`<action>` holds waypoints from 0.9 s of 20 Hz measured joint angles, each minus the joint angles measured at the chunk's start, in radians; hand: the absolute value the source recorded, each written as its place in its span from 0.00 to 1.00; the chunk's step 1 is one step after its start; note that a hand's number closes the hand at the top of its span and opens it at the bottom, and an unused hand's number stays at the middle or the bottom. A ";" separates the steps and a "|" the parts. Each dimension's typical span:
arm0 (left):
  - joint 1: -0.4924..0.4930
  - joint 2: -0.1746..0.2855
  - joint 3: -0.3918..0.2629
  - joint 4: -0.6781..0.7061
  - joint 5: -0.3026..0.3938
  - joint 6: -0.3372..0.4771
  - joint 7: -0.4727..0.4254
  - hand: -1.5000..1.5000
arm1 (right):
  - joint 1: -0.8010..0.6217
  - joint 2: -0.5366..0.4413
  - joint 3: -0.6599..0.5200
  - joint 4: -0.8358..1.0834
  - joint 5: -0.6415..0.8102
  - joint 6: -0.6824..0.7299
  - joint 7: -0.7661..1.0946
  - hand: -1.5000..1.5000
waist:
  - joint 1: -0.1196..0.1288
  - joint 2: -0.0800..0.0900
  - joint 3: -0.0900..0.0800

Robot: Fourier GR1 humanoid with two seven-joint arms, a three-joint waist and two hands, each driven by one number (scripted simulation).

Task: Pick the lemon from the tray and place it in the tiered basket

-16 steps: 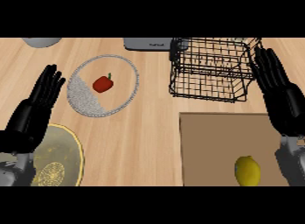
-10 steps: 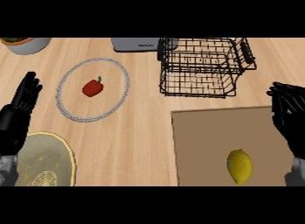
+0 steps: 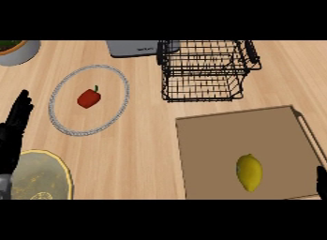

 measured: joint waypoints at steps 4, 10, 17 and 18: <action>-0.018 -0.007 -0.015 0.018 -0.017 -0.005 -0.001 0.50 | 0.244 0.019 0.130 -0.154 0.071 -0.053 0.026 0.00 | 0.035 0.005 -0.004; -0.053 -0.018 -0.045 0.011 -0.041 -0.009 0.014 0.50 | 0.537 -0.086 0.316 -0.299 0.243 -0.023 0.189 0.00 | 0.092 0.021 -0.007; -0.110 -0.040 -0.068 0.039 -0.065 -0.023 0.021 0.50 | 0.678 -0.228 0.384 -0.552 0.445 -0.018 0.572 0.00 | 0.136 0.031 -0.007; -0.107 -0.037 -0.067 0.038 -0.064 -0.031 0.017 0.50 | 0.685 -0.240 0.386 -0.583 0.473 -0.014 0.633 0.00 | 0.141 0.031 -0.006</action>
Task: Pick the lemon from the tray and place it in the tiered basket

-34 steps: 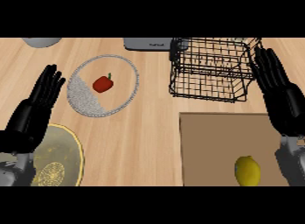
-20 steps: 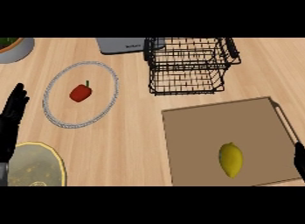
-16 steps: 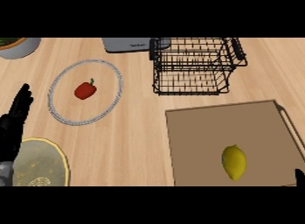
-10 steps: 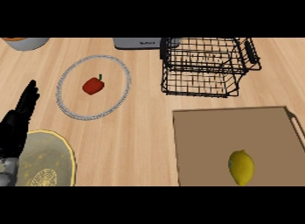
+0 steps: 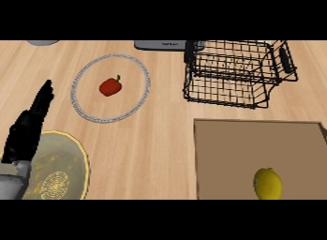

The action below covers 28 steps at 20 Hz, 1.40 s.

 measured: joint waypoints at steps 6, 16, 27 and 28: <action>-0.044 -0.021 -0.003 0.033 -0.017 -0.006 0.003 0.50 | -0.092 -0.059 -0.001 -0.039 0.064 0.077 0.315 0.00 | 0.014 0.001 0.001; -0.040 -0.046 0.012 0.046 -0.034 -0.015 0.006 0.50 | -0.354 -0.066 0.048 0.014 0.268 0.228 0.658 0.00 | 0.002 -0.011 0.003; -0.033 -0.050 0.052 0.049 -0.044 -0.039 0.013 0.50 | -0.535 0.094 0.130 0.090 0.592 0.367 0.775 0.00 | -0.013 -0.016 0.004; -0.040 -0.050 0.053 0.044 -0.044 -0.042 0.022 0.50 | -0.556 0.113 0.130 0.110 0.615 0.378 0.779 0.00 | -0.013 -0.016 0.004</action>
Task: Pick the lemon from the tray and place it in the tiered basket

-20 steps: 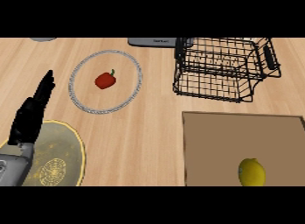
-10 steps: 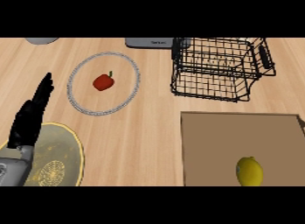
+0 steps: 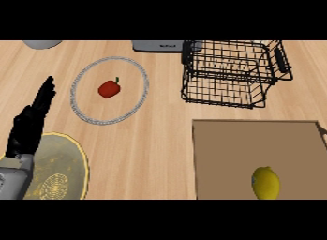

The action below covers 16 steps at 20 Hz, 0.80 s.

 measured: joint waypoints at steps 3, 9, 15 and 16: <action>0.026 -0.006 0.000 -0.017 -0.007 -0.003 -0.009 0.50 | -0.034 0.041 0.000 0.026 0.058 0.035 0.005 0.00 | 0.001 -0.001 0.000; 0.034 -0.014 0.013 -0.017 -0.014 -0.011 -0.009 0.50 | -0.075 0.129 0.007 0.079 0.141 0.091 -0.007 0.00 | -0.003 -0.002 0.001; 0.034 -0.040 0.008 -0.006 -0.040 -0.001 -0.018 0.50 | -0.106 0.164 -0.017 0.123 0.133 0.127 -0.015 0.00 | -0.009 -0.003 0.001; 0.038 -0.033 0.016 -0.011 -0.037 -0.009 -0.020 0.50 | -0.102 0.167 -0.022 0.123 0.128 0.132 -0.018 0.00 | -0.009 -0.003 0.001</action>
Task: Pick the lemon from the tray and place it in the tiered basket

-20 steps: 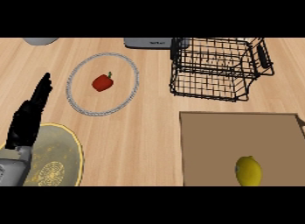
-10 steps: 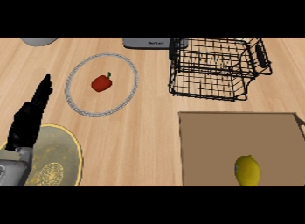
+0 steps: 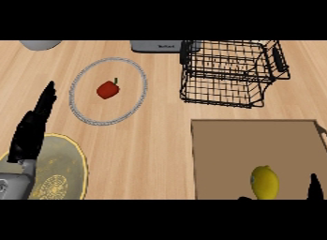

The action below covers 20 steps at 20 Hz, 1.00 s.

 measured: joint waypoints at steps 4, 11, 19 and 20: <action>-0.014 0.004 0.019 0.013 0.004 -0.017 0.002 0.50 | -0.031 0.005 -0.031 0.050 -0.030 0.007 -0.012 0.00 | -0.001 0.000 0.000; -0.018 -0.011 0.035 0.031 -0.009 -0.027 -0.013 0.50 | -0.055 0.006 -0.044 0.120 -0.071 -0.006 -0.040 0.00 | -0.003 -0.001 0.000; -0.018 -0.028 0.050 0.033 -0.024 -0.045 -0.015 0.50 | -0.143 0.006 -0.114 0.238 -0.162 -0.019 -0.076 0.00 | -0.002 -0.001 0.001; -0.012 -0.033 0.045 0.021 -0.034 -0.040 -0.009 0.50 | -0.150 0.006 -0.123 0.250 -0.173 -0.021 -0.081 0.00 | -0.002 -0.001 0.001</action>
